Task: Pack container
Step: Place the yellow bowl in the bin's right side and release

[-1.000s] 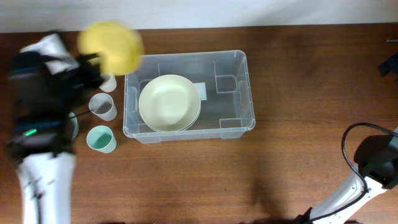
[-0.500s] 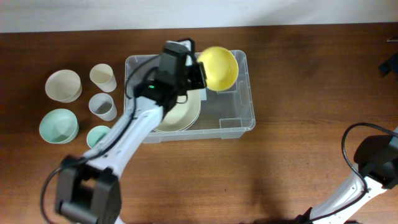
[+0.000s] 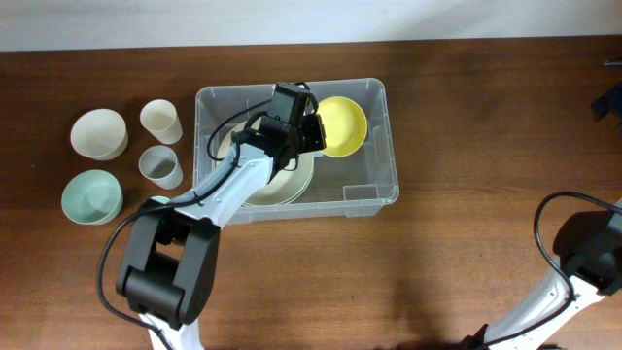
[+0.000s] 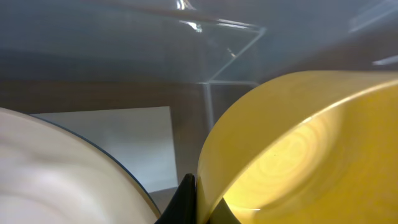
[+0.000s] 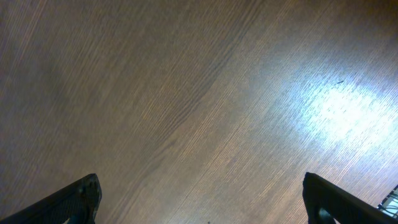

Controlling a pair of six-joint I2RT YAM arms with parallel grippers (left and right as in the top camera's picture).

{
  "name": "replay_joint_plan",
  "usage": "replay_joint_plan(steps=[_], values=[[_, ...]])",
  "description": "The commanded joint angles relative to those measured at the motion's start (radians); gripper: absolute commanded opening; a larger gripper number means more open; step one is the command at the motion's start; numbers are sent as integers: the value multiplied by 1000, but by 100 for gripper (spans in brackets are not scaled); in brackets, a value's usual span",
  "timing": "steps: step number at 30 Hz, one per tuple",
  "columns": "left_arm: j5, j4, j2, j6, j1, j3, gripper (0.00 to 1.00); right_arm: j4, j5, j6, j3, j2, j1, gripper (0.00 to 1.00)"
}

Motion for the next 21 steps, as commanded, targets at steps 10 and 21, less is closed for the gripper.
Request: replay_joint_plan(steps=[10,21], values=[[-26,10,14,17,1,6,15,-2,15,5,-5,-4,1,99],[-11,55,11,63,5,31,34,-2,15,5,-5,-4,1,99]])
